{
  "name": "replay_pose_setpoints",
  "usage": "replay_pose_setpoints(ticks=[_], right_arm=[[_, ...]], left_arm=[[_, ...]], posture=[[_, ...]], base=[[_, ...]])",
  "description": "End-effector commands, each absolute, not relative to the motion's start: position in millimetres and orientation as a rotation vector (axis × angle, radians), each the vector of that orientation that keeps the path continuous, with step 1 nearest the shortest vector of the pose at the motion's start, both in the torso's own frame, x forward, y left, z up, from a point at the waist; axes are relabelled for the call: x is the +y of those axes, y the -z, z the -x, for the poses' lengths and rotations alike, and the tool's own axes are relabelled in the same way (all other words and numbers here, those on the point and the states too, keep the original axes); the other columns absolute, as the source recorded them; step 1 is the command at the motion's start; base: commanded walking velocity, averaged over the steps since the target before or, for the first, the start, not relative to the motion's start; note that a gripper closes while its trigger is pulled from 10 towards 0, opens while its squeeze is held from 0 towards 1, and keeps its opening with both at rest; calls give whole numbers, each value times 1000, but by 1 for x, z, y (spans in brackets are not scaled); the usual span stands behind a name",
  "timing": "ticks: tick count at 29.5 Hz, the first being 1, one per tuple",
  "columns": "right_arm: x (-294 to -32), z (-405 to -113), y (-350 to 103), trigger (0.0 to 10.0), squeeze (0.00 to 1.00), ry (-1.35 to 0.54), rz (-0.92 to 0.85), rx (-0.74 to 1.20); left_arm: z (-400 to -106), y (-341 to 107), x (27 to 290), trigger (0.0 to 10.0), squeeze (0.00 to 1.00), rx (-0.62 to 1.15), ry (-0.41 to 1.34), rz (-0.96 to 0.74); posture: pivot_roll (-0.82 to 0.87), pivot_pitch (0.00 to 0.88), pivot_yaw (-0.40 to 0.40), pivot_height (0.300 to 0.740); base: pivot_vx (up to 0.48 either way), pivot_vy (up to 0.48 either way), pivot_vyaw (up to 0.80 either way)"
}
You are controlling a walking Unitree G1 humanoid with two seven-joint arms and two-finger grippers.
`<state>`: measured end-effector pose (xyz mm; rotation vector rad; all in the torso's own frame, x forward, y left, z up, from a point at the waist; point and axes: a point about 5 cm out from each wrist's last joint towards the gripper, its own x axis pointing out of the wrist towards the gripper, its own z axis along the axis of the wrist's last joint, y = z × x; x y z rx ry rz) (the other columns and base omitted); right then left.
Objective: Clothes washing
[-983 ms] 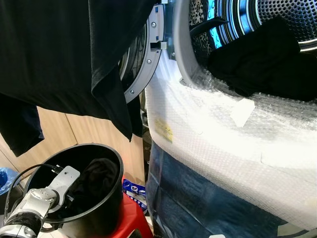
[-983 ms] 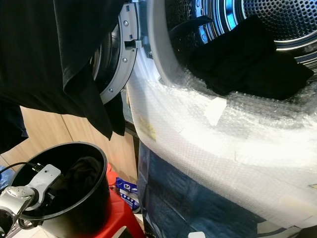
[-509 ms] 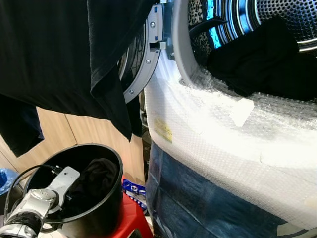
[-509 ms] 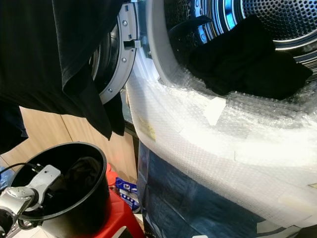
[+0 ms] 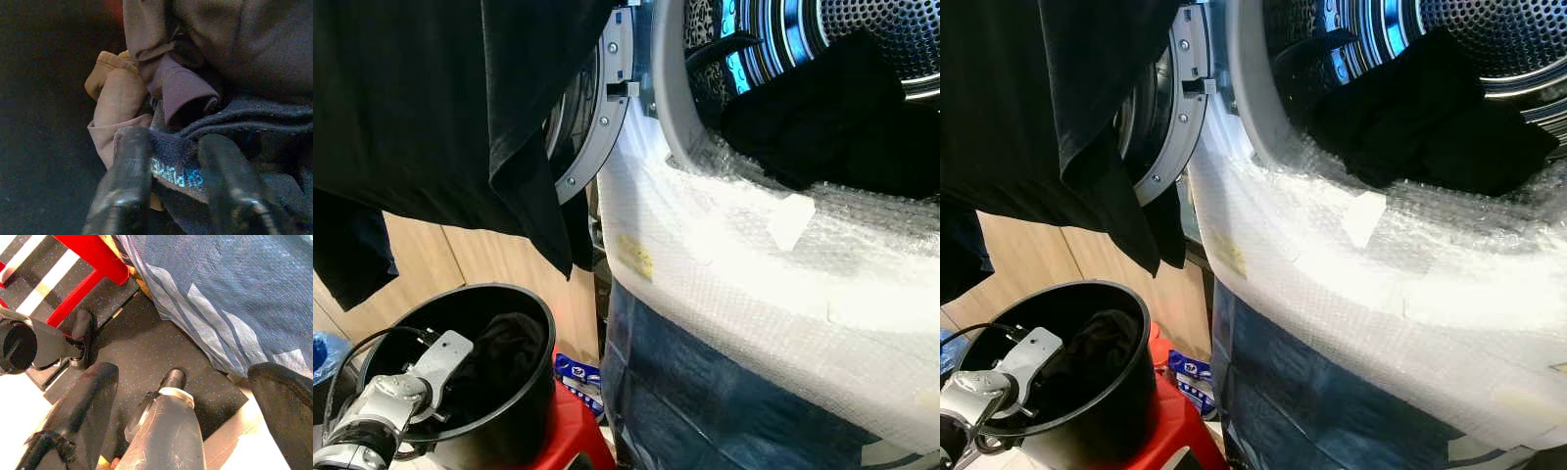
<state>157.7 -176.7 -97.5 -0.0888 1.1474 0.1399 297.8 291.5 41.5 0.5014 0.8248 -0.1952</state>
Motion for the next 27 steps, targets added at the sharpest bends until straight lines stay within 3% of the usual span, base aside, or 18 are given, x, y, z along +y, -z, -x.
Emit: replay_pose_setpoints(ticks=[1, 24, 27], right_arm=[[-176, -155, 99, 10000, 0, -143, 94, 1157], [-167, -166, 95, 10000, 0, -174, 90, 1125], [-166, -169, 94, 10000, 0, -181, 88, 1119]], left_arm=[[-297, -40, 291, 0, 0, 830, 211, -521], [-304, -42, 278, 0, 0, 790, 273, -547], [-310, -50, 274, 0, 0, 731, 282, -490]], posture=[[112, 0, 45, 740], [115, 0, 42, 740], [117, 0, 38, 740]], base=[[0, 0, 0], [0, 0, 0], [0, 0, 0]])
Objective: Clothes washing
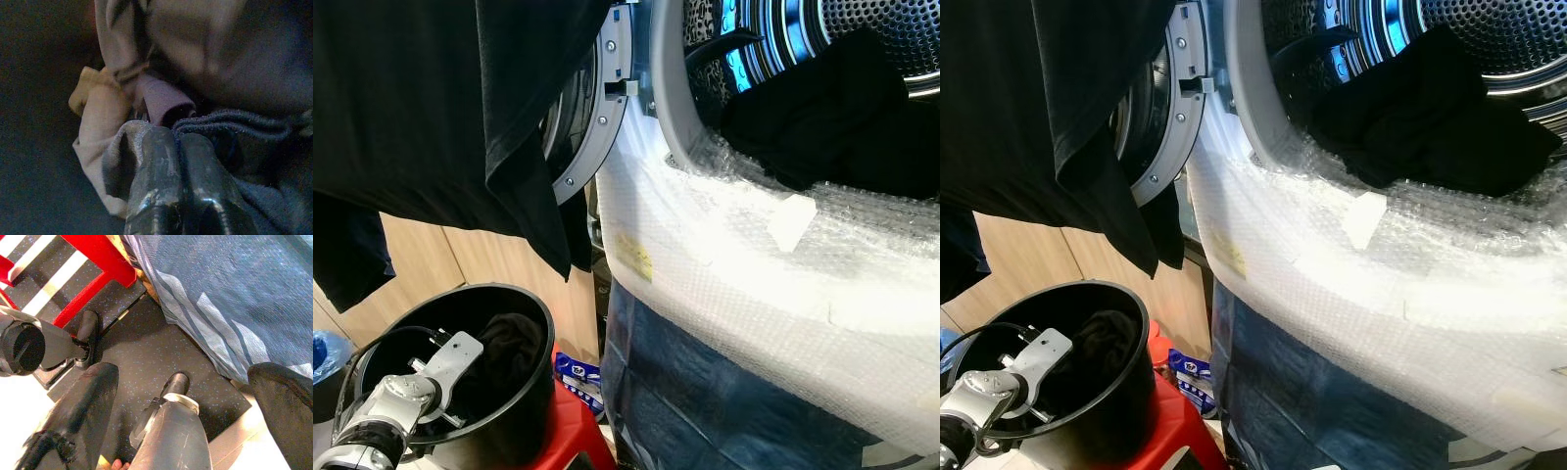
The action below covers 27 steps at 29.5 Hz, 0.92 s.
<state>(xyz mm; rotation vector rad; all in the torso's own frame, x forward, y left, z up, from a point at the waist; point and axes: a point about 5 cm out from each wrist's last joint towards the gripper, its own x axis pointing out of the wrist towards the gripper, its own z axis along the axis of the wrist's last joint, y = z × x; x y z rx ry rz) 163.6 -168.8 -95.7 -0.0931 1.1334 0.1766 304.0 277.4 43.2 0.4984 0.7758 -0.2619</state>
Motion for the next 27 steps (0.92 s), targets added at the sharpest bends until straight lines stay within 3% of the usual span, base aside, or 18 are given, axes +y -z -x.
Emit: replay_pose_setpoints(ticks=[1, 11, 20, 27], right_arm=[[-166, -170, 93, 10000, 0, -185, 87, 1116], [-163, -179, 89, 10000, 0, -200, 72, 1095], [-159, -190, 84, 10000, 0, -194, 56, 1065], [-162, -200, 79, 10000, 0, -169, 39, 1024]], left_arm=[[-312, -54, 272, 0, 0, 706, 292, -453], [-324, -101, 252, 0, 0, 487, 458, -309], [-303, -107, 220, 0, 0, 392, 741, -217], [-295, -129, 203, 0, 0, 316, 841, -180]], posture=[[115, 0, 37, 740], [125, 0, 33, 740], [102, 0, 47, 740], [97, 0, 48, 740]], base=[[0, 0, 0], [0, 0, 0], [0, 0, 0], [0, 0, 0]])
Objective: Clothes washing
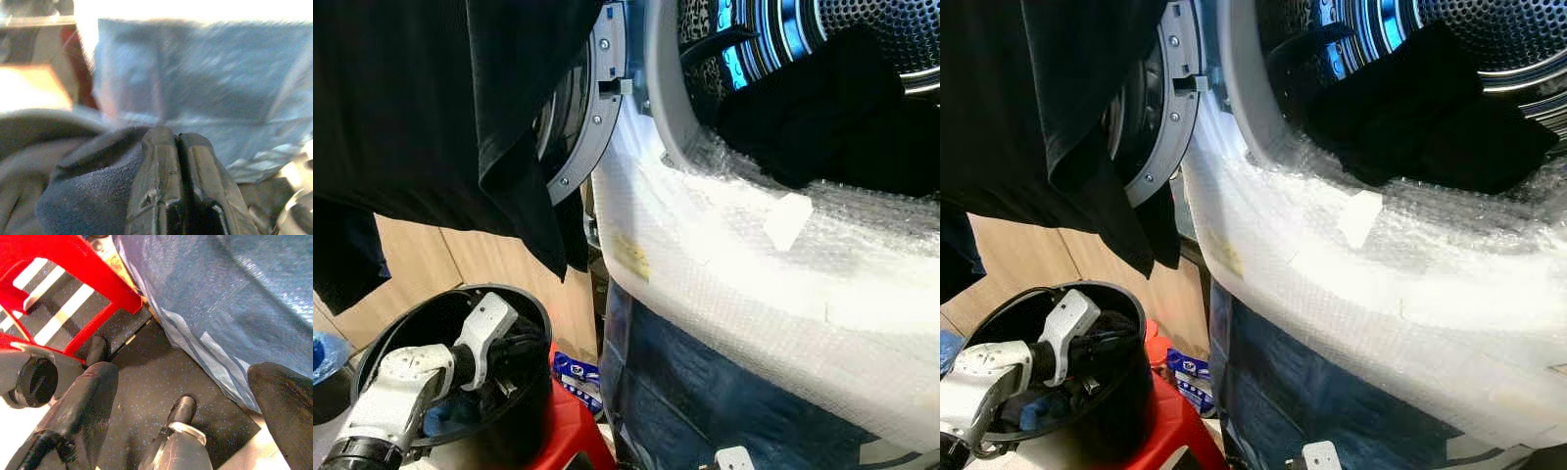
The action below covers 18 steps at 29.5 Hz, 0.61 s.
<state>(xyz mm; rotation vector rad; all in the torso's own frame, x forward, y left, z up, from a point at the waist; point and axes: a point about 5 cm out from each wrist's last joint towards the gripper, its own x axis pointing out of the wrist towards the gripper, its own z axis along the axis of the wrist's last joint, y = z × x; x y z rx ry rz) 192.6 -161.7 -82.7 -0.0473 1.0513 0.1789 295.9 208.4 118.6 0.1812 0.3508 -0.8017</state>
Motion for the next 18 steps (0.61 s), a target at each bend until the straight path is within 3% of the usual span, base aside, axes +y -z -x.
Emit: replay_pose_setpoints(ticks=[1, 10, 18], right_arm=[[-162, -201, 78, 10000, 0, -168, 36, 1021], [-157, -210, 74, 10000, 0, -162, 47, 986], [-157, -213, 72, 10000, 0, -122, 28, 969]], left_arm=[[-294, -132, 200, 0, 0, 306, 860, -175], [-289, -142, 183, 0, 0, 295, 973, -158], [-290, -154, 145, 0, 0, 234, 1099, -109]], posture=[[101, 0, 47, 740], [100, 0, 55, 740], [91, 0, 58, 740]], base=[[0, 0, 0], [0, 0, 0], [0, 0, 0]])
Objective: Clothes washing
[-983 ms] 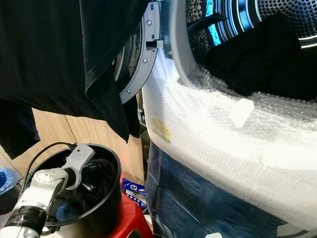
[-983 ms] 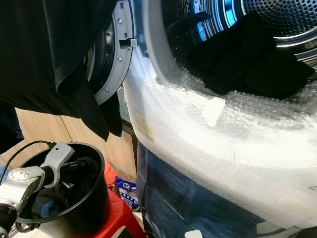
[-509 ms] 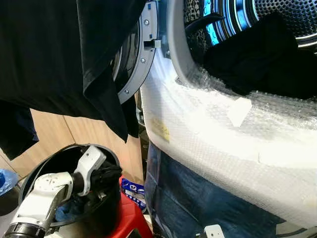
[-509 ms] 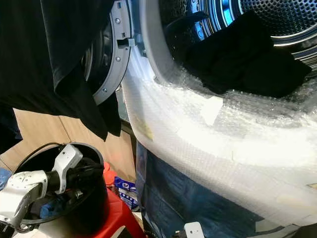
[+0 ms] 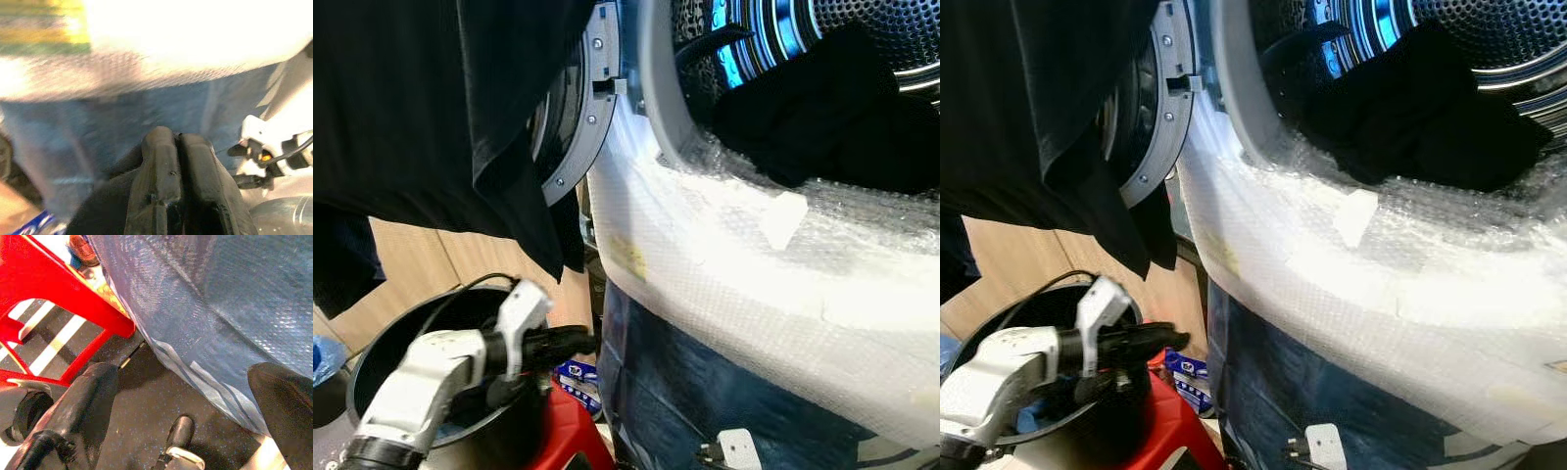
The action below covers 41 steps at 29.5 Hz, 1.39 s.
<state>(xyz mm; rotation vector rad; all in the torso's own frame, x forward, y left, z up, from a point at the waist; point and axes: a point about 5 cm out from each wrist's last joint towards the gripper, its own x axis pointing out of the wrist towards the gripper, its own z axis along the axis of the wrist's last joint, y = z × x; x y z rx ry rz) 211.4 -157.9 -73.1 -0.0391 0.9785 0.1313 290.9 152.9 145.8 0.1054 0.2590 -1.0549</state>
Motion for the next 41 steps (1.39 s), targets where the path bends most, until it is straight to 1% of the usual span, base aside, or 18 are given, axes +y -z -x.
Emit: replay_pose_setpoints(ticks=[1, 13, 23, 27, 33, 41], right_arm=[[-157, -214, 72, 10000, 0, -118, 23, 966], [-157, -216, 70, 10000, 0, -102, 18, 957], [-156, -213, 72, 10000, 0, -99, 12, 963], [-157, -213, 73, 10000, 0, -92, 11, 962], [-162, -210, 74, 10000, 0, -85, 18, 965], [-166, -205, 76, 10000, 0, -92, 42, 983]], left_arm=[[-291, -155, 142, 0, 0, 228, 1106, -108], [-295, -170, 119, 0, 0, 171, 1175, -89], [-297, -177, 109, 0, 0, 141, 1216, -92], [-300, -188, 100, 0, 0, 95, 1229, -88], [-301, -195, 98, 0, 0, 69, 1231, -91], [-296, -190, 98, 0, 0, 84, 1233, -102]], posture=[[91, 0, 58, 740], [89, 0, 56, 740], [83, 0, 60, 740], [77, 0, 59, 740], [67, 0, 60, 740], [76, 0, 46, 740]], base=[[0, 0, 0], [0, 0, 0], [0, 0, 0], [0, 0, 0], [0, 0, 0], [0, 0, 0]])
